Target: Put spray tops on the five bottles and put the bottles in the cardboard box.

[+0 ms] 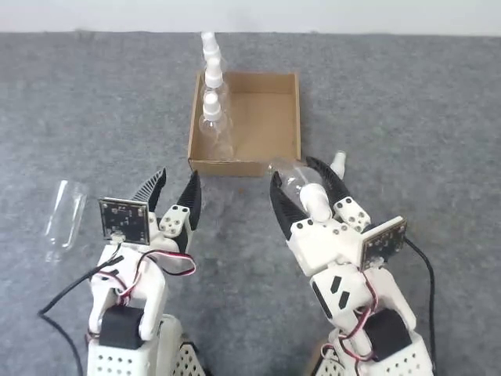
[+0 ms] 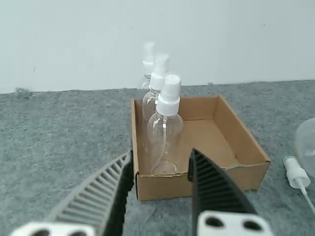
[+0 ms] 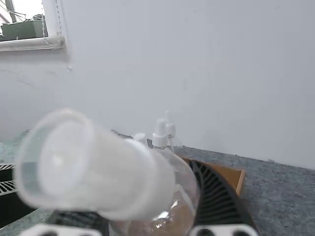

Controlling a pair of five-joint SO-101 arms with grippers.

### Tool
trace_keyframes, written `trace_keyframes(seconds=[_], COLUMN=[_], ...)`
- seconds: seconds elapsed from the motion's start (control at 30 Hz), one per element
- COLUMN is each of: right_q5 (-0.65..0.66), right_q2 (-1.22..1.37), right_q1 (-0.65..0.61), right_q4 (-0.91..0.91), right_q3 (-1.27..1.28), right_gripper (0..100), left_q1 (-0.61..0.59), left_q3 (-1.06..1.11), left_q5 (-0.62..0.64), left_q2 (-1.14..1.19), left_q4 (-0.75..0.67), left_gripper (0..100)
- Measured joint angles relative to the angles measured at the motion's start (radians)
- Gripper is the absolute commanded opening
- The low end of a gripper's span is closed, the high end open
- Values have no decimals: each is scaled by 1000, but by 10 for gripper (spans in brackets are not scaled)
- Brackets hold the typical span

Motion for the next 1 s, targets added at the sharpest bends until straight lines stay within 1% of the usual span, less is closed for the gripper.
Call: trace_keyframes(seconds=[0.1,0.27,0.4,0.7,0.87,1.0], right_q5=[0,0,0,0,0,38], right_q2=[0,11,149,537,704,818], right_q1=[-5,5,-2,-2,-2,9], right_q4=[0,0,0,0,-2,-91], right_q3=[-14,-92,-189,-408,-496,-511], right_gripper=[51,51,51,54,54,52], left_q1=[-18,-126,-176,-183,-183,-183], left_q3=[0,0,0,0,0,0], left_q5=[2,20,57,61,61,61], left_q2=[0,0,0,0,0,0], left_q4=[6,12,12,12,12,12], left_gripper=[166,167,167,166,166,166])
